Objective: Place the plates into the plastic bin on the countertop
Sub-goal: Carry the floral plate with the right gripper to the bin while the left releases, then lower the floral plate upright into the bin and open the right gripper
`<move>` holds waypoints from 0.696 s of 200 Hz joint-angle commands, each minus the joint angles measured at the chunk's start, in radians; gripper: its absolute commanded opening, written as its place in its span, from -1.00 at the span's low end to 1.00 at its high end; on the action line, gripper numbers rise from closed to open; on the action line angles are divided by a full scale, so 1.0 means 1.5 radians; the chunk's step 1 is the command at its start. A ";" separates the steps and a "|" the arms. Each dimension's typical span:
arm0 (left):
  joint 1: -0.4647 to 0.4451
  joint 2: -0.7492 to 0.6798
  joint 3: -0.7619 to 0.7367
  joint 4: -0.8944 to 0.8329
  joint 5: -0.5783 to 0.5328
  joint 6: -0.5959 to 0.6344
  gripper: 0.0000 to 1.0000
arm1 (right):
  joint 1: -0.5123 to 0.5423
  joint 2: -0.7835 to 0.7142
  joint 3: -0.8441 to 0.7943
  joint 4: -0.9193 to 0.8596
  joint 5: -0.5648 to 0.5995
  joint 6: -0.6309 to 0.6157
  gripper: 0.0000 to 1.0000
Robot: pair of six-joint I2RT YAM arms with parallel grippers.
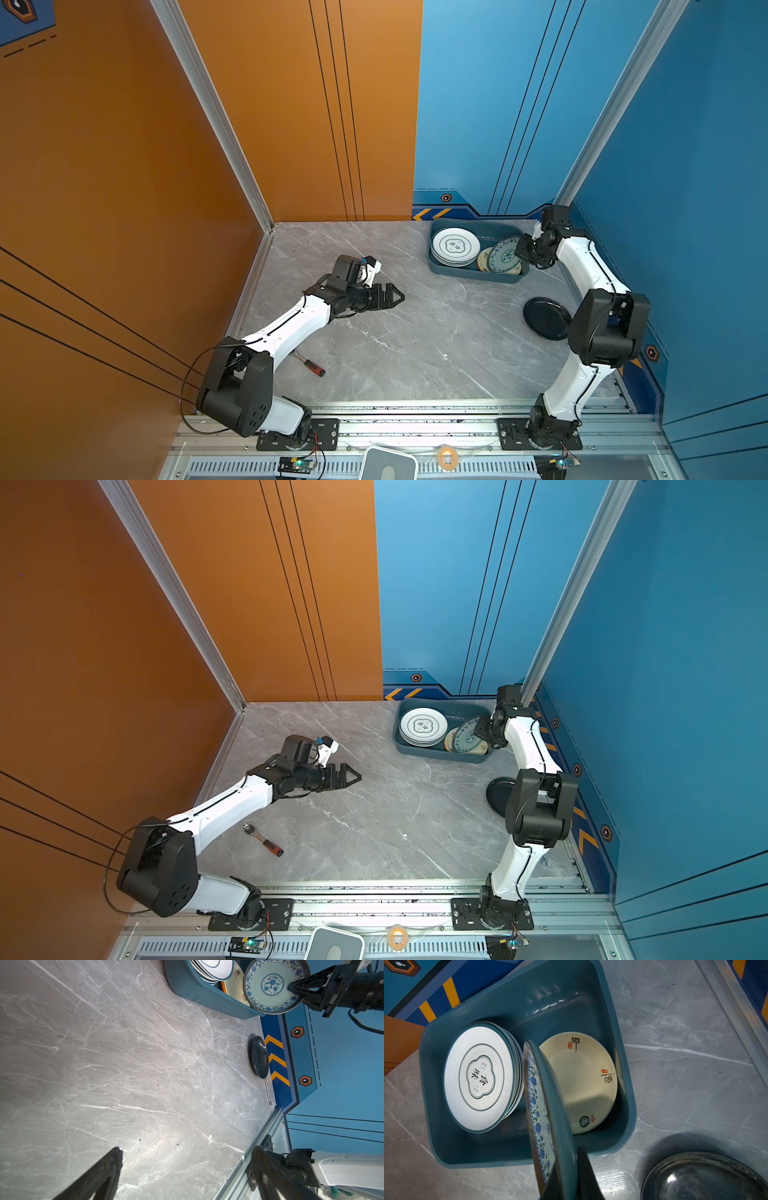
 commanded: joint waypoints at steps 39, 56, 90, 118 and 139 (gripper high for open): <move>0.006 -0.009 -0.012 0.014 0.009 0.008 0.96 | -0.016 0.069 0.031 0.044 -0.036 0.048 -1.00; 0.008 -0.008 -0.013 0.015 0.009 0.008 0.96 | -0.016 0.088 0.039 0.048 -0.035 0.055 -1.00; 0.010 -0.004 -0.013 0.016 0.009 0.008 0.96 | -0.015 0.120 0.049 0.048 -0.036 0.065 -1.00; 0.014 0.000 -0.012 0.018 0.010 0.007 0.96 | -0.015 0.129 0.042 0.048 -0.028 0.067 -0.84; 0.016 0.006 -0.013 0.019 0.014 0.005 0.96 | -0.014 0.131 0.038 0.049 -0.020 0.067 -0.60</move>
